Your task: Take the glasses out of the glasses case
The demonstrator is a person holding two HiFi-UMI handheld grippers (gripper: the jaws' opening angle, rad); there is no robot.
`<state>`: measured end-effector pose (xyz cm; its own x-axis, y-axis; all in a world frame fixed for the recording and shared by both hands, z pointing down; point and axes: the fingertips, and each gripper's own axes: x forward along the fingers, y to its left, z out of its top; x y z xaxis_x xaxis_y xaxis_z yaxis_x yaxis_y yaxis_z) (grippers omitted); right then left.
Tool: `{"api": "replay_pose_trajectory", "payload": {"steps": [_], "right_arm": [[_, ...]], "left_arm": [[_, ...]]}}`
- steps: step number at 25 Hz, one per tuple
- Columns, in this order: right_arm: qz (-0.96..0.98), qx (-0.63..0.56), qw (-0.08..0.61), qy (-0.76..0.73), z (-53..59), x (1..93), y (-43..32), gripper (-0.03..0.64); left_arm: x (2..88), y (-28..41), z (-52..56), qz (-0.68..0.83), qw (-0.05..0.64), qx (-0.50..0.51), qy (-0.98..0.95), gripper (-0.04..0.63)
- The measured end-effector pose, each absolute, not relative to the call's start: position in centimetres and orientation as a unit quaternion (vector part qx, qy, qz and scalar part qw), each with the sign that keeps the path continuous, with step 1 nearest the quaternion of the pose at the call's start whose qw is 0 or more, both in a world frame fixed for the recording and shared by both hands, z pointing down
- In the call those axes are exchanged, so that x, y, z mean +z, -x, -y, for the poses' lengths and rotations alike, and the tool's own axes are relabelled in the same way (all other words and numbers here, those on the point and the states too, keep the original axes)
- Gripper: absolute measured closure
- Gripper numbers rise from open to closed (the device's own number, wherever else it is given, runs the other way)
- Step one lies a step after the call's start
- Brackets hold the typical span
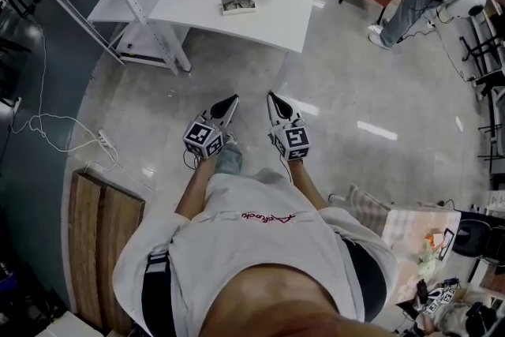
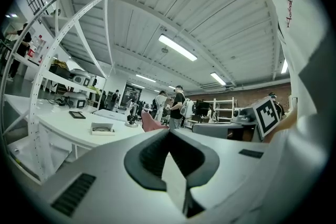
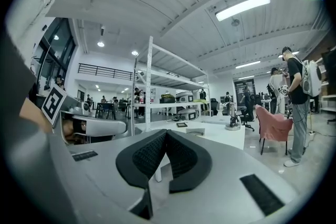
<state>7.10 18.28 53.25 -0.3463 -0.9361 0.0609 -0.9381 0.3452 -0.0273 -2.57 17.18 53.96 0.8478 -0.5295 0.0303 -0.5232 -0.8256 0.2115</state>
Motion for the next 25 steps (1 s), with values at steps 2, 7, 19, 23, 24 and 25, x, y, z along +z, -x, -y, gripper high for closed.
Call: {"api": "replay_pose_trajectory", "payload": {"steps": [2,7,19,23,24,25], "right_arm": [[0.820,0.026,0.019,-0.571,-16.2,53.1,-7.4,0.621],[0.820,0.021,0.021,-0.571,-11.4,52.3,-7.1,0.621],[0.820,0.023,0.028,-0.571,0.3,51.7,-4.9,0.621],[0.816,0.018,0.026,-0.578,3.6,51.7,-4.6,0.621],[0.814,0.018,0.026,-0.580,4.2,51.8,-4.6,0.621],[0.812,0.020,0.025,-0.582,4.7,51.9,-4.6,0.621]], "left_arm": [[53.8,2.2,-15.0,0.274,0.105,-0.019,-0.956,0.569],[53.1,2.3,-10.1,0.271,0.104,-0.022,-0.957,0.569],[52.1,4.1,1.5,0.264,0.106,-0.025,-0.958,0.569],[52.6,4.5,4.8,0.258,0.108,-0.018,-0.960,0.569],[52.6,4.5,5.4,0.254,0.108,-0.018,-0.961,0.569],[52.6,4.5,6.0,0.249,0.109,-0.018,-0.962,0.569]]}}
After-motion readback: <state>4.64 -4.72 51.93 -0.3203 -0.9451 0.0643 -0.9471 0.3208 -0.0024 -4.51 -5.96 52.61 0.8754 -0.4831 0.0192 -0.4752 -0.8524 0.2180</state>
